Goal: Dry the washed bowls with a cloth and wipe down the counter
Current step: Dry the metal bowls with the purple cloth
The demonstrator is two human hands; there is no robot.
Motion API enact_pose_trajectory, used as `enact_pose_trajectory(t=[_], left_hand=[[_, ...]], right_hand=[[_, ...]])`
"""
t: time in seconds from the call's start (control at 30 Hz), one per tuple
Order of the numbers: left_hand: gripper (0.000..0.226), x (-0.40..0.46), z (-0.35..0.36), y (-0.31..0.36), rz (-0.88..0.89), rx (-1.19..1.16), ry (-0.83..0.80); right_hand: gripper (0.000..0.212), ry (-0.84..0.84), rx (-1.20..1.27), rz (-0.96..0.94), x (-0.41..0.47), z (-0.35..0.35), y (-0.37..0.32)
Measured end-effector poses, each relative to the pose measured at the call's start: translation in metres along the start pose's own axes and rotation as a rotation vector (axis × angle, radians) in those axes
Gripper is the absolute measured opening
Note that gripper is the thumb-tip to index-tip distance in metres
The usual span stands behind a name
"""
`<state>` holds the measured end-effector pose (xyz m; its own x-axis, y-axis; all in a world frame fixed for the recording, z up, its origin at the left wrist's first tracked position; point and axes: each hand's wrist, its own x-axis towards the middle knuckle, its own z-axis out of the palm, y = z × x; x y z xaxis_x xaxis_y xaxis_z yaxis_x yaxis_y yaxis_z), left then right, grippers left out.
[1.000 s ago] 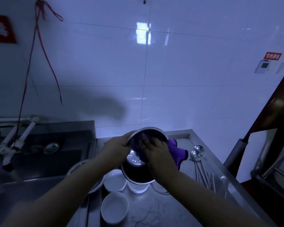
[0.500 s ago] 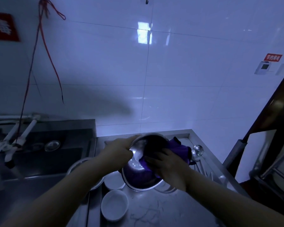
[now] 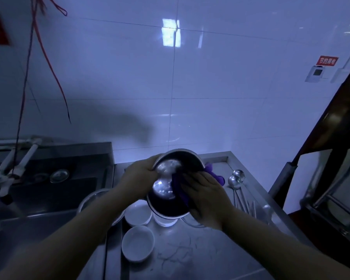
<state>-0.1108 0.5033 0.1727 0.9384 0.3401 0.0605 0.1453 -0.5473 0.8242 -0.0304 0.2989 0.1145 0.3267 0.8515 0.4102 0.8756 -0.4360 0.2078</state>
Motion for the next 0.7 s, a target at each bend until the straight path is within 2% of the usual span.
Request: enact_pose_trajectory(t=[0.1, 0.23, 0.33, 0.47, 0.57, 0.63, 0.7], left_hand=[[0.059, -0.002, 0.011, 0.000, -0.026, -0.083, 0.090], [0.048, -0.003, 0.023, -0.001, -0.005, -0.115, 0.180], [0.046, -0.003, 0.021, -0.002, -0.049, -0.180, 0.159], [0.054, -0.002, 0.005, 0.001, -0.063, -0.150, -0.008], [0.056, 0.002, -0.007, 0.003, -0.042, -0.056, -0.152], [0.046, 0.004, -0.011, 0.005, -0.064, -0.085, -0.182], [0.047, 0.003, -0.013, 0.002, -0.065, -0.039, -0.190]], right_hand=[[0.047, 0.023, 0.187, 0.156, -0.006, 0.005, -0.029], [0.063, 0.068, 0.338, 0.212, -0.003, 0.016, -0.068], [0.067, 0.038, 0.291, 0.098, -0.004, 0.019, -0.064], [0.069, -0.109, 0.037, -0.198, -0.014, 0.016, -0.022], [0.043, -0.007, 0.001, -0.316, -0.019, 0.015, -0.001], [0.027, 0.072, 0.013, -0.324, -0.020, 0.014, 0.001], [0.019, 0.113, 0.023, -0.290, -0.020, 0.012, 0.000]])
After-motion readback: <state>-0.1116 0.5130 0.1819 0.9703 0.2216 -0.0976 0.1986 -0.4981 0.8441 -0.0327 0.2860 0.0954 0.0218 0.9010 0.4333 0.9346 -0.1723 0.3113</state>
